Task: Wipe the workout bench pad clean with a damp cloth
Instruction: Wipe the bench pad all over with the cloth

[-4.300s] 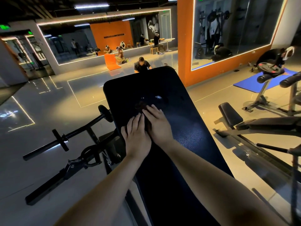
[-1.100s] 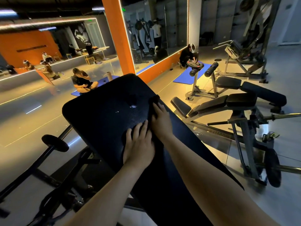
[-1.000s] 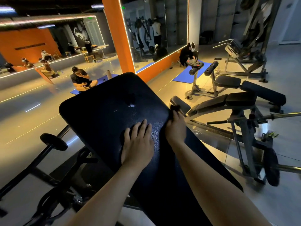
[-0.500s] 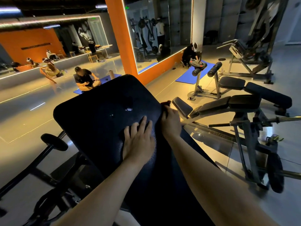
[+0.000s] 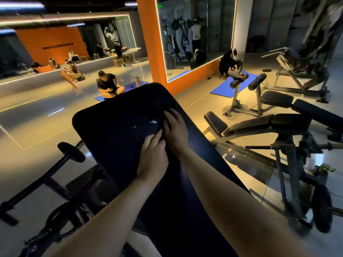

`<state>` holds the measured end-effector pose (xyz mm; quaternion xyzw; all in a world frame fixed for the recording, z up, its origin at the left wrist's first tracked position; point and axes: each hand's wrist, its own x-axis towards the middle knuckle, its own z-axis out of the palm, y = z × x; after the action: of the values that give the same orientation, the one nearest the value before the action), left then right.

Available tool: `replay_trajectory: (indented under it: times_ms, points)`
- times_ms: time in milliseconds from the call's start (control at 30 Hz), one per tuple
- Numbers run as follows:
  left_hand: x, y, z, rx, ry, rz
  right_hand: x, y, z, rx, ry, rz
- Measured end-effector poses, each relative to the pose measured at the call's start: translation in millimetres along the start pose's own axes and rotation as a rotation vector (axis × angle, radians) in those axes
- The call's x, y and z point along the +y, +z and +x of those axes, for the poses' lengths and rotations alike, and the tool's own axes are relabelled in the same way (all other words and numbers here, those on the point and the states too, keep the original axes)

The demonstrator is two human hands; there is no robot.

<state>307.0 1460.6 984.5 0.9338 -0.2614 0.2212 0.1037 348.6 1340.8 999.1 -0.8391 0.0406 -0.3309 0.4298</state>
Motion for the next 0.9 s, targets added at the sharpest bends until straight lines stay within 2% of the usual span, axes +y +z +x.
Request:
replay_trajectory:
  times_ms: [100,167,233,267,333,467,533,567,667,700,767,833,900]
  points:
    - [-17.0,-10.9,-10.3,0.016,0.05,0.078,24.6,-3.8,-27.8,-0.032,-0.116,-0.128]
    - [-25.7,-20.5,-19.6,0.039,0.009,0.105,37.9,-13.6,-35.0,0.065,0.025,-0.171]
    - [-33.7,-26.1,-28.4,0.044,-0.022,0.14,32.5,-17.9,-30.2,0.18,0.25,-0.07]
    - [-37.3,-28.5,-32.2,0.048,-0.034,0.158,23.1,-15.8,-28.3,0.183,0.31,-0.033]
    - [-44.1,-32.5,-38.2,0.056,-0.084,0.175,-6.5,-3.0,-30.6,0.1,0.223,-0.017]
    - [-54.4,-37.2,-51.0,0.113,-0.151,0.223,-43.5,29.6,-52.6,-0.134,-0.222,-0.049]
    - [-59.6,-37.2,-59.9,0.151,-0.12,0.231,-29.0,29.4,-47.3,-0.106,-0.329,-0.138]
    - [-62.0,-36.9,-63.1,0.163,-0.109,0.22,-19.5,24.3,-42.8,-0.071,-0.291,-0.176]
    - [-64.4,-36.5,-66.1,0.174,-0.114,0.174,-1.1,7.8,-33.5,0.031,0.071,-0.111]
    - [-64.2,-36.6,-66.0,0.175,-0.117,0.164,-6.5,9.5,-33.8,0.047,0.136,-0.076]
    - [-65.0,-36.4,-65.7,0.19,-0.115,0.139,-32.6,23.5,-41.9,0.028,0.112,-0.038]
    - [-67.6,-35.8,-65.9,0.202,-0.112,0.12,-53.9,38.6,-55.7,-0.029,-0.035,-0.015]
    - [-69.7,-35.1,-66.1,0.203,-0.113,0.106,-52.4,40.4,-61.4,-0.066,-0.19,-0.091]
